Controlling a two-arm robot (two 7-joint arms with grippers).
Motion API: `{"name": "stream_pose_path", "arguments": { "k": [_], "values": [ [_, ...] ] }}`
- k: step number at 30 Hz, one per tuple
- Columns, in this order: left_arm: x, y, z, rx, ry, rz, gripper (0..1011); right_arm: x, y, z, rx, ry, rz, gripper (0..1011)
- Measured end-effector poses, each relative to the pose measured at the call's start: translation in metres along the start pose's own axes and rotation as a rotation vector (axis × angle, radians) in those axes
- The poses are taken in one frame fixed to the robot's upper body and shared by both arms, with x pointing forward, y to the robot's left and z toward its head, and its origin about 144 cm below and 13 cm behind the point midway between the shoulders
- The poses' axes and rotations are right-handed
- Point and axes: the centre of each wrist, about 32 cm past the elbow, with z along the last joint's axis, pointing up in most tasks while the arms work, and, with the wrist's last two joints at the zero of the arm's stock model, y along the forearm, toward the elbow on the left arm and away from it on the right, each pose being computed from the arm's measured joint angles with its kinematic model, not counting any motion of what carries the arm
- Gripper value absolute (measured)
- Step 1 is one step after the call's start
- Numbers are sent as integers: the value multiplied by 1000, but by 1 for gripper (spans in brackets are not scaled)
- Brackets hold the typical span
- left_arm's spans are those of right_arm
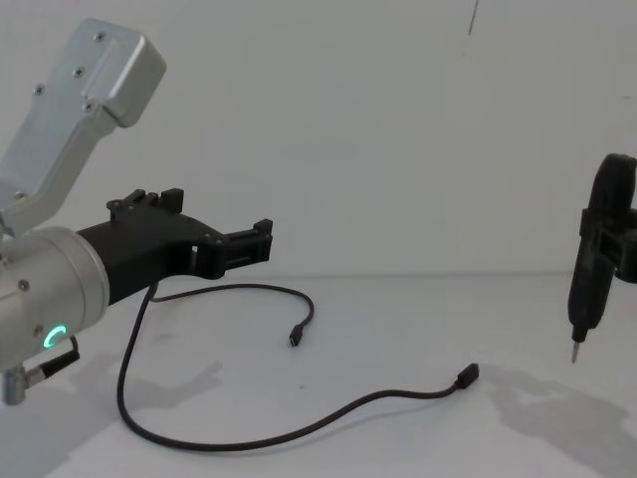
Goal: Pick up the data cable with the one hand.
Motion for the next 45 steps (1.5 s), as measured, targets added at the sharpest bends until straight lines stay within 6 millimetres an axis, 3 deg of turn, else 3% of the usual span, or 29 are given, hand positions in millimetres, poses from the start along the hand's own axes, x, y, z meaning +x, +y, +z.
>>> {"name": "stream_pose_path", "arguments": {
  "k": [24, 45],
  "values": [
    [0, 0, 0, 1, -3, -12, 1001, 0, 0, 0, 0, 0, 0, 269],
    [12, -3, -2, 31, -68, -272, 1001, 0, 0, 0, 0, 0, 0, 269]
  ]
}}
